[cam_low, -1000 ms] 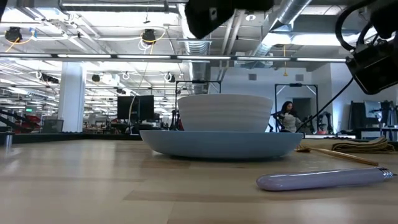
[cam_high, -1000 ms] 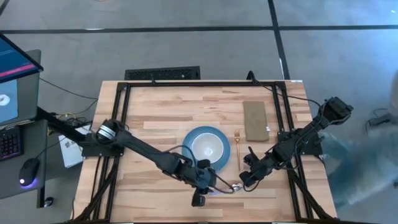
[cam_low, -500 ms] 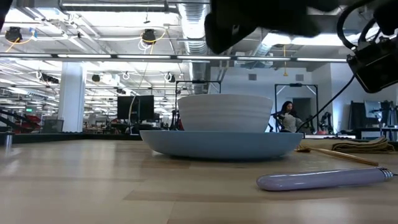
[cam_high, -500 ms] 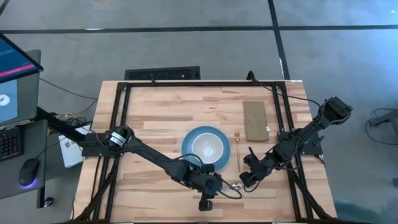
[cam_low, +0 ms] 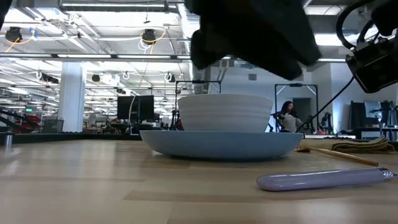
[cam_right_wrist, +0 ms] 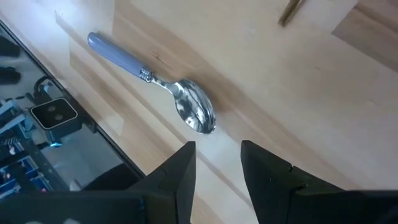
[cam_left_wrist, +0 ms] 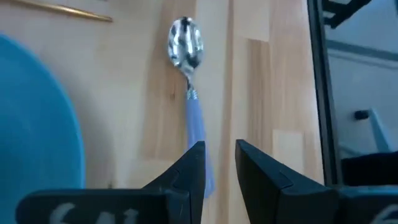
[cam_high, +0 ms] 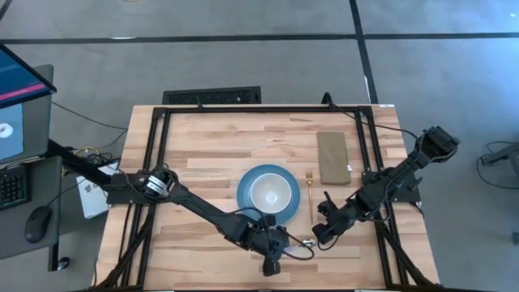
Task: Set table place
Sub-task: Place the small silver tool inside the white bowl
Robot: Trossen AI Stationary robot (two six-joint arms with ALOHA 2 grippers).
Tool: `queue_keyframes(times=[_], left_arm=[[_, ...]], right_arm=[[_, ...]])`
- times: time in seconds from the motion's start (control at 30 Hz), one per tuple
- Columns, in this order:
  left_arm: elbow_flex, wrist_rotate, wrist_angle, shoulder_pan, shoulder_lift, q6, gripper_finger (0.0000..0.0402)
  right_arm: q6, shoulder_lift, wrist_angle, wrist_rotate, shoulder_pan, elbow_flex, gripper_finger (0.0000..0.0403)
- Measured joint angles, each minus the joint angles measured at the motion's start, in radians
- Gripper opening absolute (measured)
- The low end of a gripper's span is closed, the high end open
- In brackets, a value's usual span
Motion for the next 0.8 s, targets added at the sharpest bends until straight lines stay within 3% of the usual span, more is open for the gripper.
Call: queue_keyframes(times=[0.8], left_arm=[[0.004, 0.014, 0.048, -0.01, 0.051, -0.06, 0.0077]], right_arm=[[0.018, 0.018, -0.001, 0.029, 0.003, 0.0, 0.0152]])
